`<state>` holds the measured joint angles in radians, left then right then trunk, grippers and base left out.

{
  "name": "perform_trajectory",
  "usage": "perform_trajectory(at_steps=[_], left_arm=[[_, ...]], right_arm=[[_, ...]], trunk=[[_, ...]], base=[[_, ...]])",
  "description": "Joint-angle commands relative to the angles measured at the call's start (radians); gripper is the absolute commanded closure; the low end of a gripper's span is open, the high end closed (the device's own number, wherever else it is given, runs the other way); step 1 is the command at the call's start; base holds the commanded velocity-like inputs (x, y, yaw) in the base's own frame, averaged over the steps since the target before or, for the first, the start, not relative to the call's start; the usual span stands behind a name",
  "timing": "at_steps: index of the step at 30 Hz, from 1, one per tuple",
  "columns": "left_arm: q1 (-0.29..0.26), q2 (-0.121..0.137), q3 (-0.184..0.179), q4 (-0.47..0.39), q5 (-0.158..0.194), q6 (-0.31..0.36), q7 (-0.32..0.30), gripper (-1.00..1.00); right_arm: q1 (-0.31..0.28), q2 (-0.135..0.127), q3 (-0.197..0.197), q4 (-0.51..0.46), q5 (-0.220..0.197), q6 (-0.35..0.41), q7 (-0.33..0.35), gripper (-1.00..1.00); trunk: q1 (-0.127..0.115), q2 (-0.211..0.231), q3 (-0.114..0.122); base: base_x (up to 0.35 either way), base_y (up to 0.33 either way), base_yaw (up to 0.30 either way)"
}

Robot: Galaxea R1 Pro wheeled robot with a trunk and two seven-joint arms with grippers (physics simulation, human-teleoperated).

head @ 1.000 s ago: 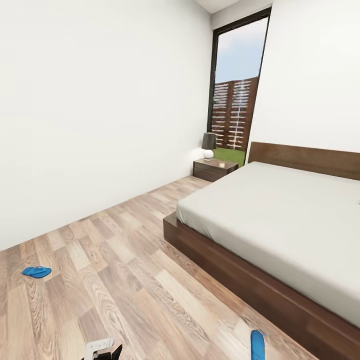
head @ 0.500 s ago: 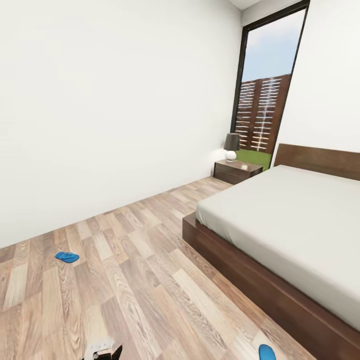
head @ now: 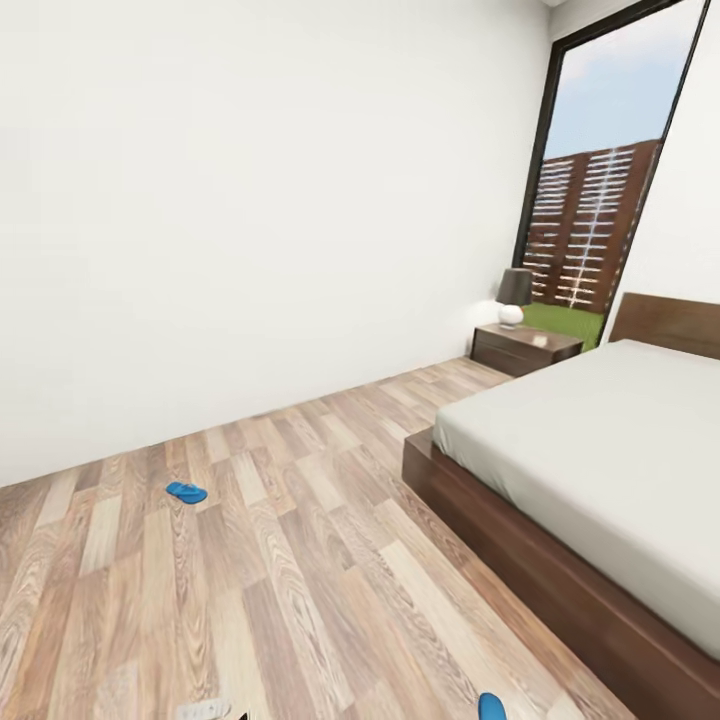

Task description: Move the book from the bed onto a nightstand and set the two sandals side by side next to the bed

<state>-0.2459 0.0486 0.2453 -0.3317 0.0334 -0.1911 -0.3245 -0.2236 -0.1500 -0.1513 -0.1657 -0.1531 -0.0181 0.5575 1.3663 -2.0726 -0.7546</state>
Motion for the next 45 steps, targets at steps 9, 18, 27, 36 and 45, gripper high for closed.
perform_trajectory(at_steps=[9, 18, 27, 36, 45], left_arm=[[-0.001, -0.001, 0.006, 0.002, 0.003, -0.001, -0.008, -1.0], [-0.001, -0.001, 0.006, 0.002, 0.003, -0.001, -0.008, -1.0], [-0.001, -0.001, 0.006, 0.002, 0.003, -0.001, -0.008, -1.0], [-0.001, -0.001, 0.006, 0.002, 0.003, -0.001, -0.008, -1.0], [-0.001, -0.001, 0.006, 0.002, 0.003, -0.001, -0.007, -1.0]], right_arm=[[0.0, 0.0, -0.005, 0.002, -0.01, 0.0, 0.005, 1.0], [0.0, 0.0, -0.005, 0.002, -0.012, 0.0, 0.005, 1.0], [0.0, 0.0, -0.007, 0.002, -0.014, 0.0, 0.005, 1.0], [0.0, 0.0, -0.007, 0.002, -0.014, -0.001, 0.005, 1.0], [0.0, 0.0, -0.007, 0.002, -0.014, -0.002, 0.003, 1.0]], trunk=[[0.0, 0.0, -0.001], [0.0, 0.0, -0.001], [0.0, 0.0, -0.001], [0.0, 0.0, -0.012], [0.0, 0.0, -0.026]], base=[[0.0, 0.0, 0.283], [0.0, 0.0, 0.277], [0.0, 0.0, 0.096], [0.0, 0.0, 0.002], [0.0, 0.0, 0.0]])
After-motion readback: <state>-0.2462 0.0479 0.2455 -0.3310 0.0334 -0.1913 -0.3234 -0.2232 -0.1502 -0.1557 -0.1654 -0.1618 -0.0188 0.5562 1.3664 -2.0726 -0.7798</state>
